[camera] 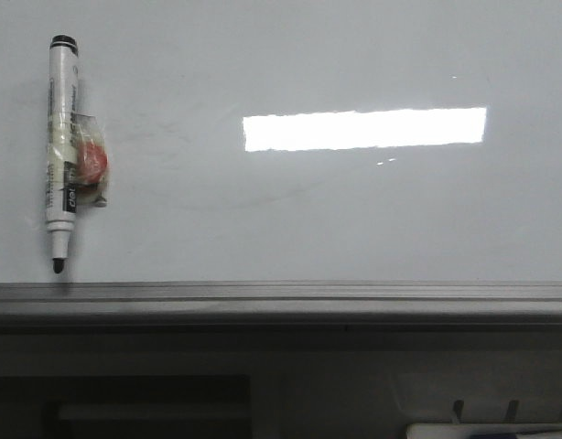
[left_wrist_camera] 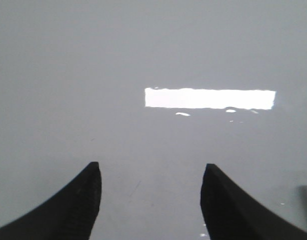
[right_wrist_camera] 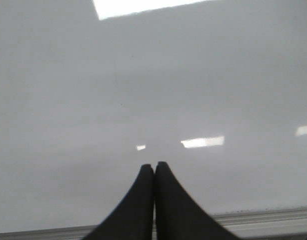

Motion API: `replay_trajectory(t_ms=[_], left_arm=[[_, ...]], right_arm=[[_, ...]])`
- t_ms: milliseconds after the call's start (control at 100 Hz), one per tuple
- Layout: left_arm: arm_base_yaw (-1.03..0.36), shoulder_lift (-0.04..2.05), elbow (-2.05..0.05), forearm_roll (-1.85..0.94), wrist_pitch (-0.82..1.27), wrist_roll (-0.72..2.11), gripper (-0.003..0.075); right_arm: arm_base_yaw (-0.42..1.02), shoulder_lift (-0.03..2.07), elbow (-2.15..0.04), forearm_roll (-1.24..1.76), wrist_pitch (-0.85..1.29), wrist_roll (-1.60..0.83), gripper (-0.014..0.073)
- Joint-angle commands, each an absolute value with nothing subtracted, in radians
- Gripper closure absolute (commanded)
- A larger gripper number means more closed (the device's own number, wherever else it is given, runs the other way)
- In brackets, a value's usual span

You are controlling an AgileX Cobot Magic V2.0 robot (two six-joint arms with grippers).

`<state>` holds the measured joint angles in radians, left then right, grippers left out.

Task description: Write number 3 on whiteboard

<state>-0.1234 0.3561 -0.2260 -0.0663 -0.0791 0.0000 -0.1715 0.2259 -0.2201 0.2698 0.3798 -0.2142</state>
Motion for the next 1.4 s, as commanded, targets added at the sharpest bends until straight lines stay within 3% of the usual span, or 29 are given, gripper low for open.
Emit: replay_trajectory(t_ms=[0, 240, 500, 870, 1220, 1290, 1390], left_arm=[[-0.213, 0.388, -0.252, -0.02, -0.212, 0.0, 0.0312], [-0.513, 0.497, -0.252, -0.115, -0.155, -0.021, 0.031], [-0.718, 0.719, -0.252, -0.124, -0.19, -0.021, 0.0311], [-0.809, 0.962, -0.252, -0.272, -0.426, -0.029, 0.0311], [-0.814, 1.098, -0.252, -0.358, -0.515, -0.031, 0.0316], [-0.814, 1.105, -0.252, -0.358, -0.528, -0.036, 0.0361], [-0.815, 1.105, -0.252, -0.358, -0.521, -0.036, 0.0573]], right_arm=[[-0.172, 0.24, -0.254, 0.28, 0.289, -0.214, 0.0635], [-0.172, 0.24, -0.254, 0.28, 0.287, -0.214, 0.0635], [-0.172, 0.24, -0.254, 0.28, 0.285, -0.214, 0.0635], [-0.172, 0.24, -0.254, 0.28, 0.285, -0.214, 0.0635], [-0.172, 0.24, -0.254, 0.295, 0.287, -0.214, 0.0635], [-0.159, 0.24, -0.254, 0.321, 0.289, -0.214, 0.0635], [-0.124, 0.24, -0.254, 0.323, 0.302, -0.214, 0.0635]])
